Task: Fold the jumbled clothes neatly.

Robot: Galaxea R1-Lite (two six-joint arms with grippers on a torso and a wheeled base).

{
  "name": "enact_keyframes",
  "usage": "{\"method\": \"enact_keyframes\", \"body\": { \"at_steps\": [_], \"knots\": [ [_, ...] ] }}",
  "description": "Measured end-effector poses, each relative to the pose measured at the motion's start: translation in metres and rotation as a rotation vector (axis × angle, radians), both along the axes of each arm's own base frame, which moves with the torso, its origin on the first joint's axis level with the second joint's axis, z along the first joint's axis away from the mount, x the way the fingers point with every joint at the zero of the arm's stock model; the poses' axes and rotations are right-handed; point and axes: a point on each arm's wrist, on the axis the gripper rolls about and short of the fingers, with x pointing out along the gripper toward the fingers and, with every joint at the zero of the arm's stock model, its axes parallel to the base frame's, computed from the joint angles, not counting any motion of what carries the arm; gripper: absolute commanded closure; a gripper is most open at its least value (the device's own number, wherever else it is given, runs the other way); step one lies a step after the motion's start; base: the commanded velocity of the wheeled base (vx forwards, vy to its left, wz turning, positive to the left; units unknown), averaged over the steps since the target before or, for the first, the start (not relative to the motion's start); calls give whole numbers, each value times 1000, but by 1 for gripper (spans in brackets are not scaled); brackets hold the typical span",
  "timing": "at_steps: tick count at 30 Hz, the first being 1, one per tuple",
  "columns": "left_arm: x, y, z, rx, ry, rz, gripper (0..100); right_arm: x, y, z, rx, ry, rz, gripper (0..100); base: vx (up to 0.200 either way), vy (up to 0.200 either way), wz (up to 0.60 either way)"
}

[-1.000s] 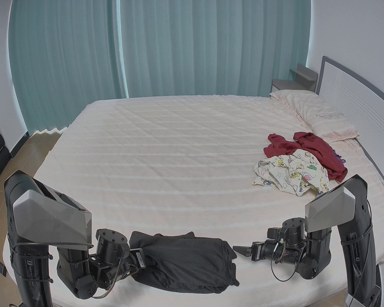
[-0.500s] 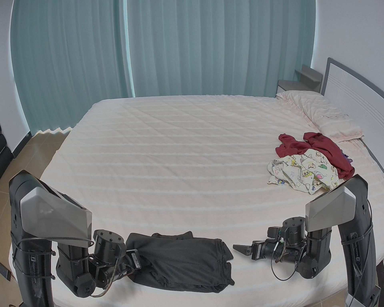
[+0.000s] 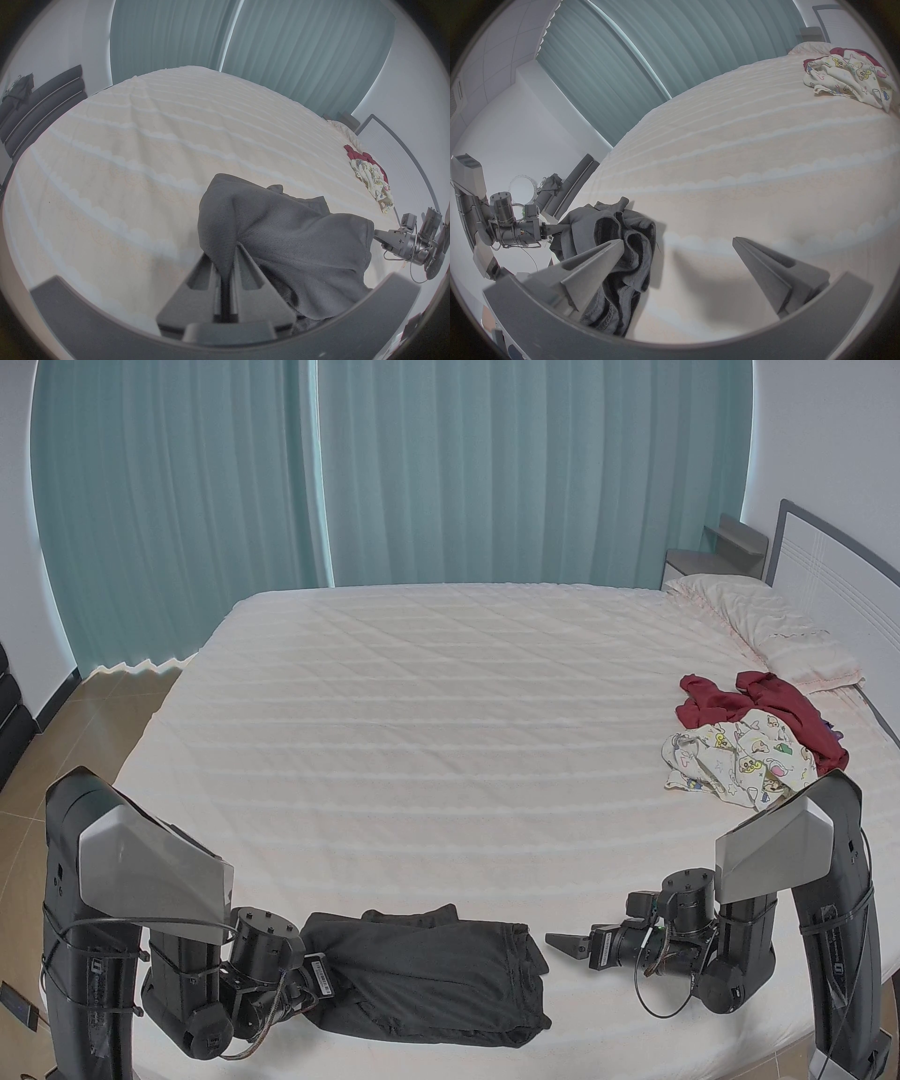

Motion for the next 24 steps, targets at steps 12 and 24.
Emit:
{"method": "enact_keyframes", "body": {
  "at_steps": [12,24],
  "knots": [
    [-1,0,-4,7,13,0,100,0,0,0,0,-1,-1,0,-67,0,0],
    [0,0,-7,12,20,4,100,0,0,-1,-1,2,0,0,-17,0,0]
  ]
}}
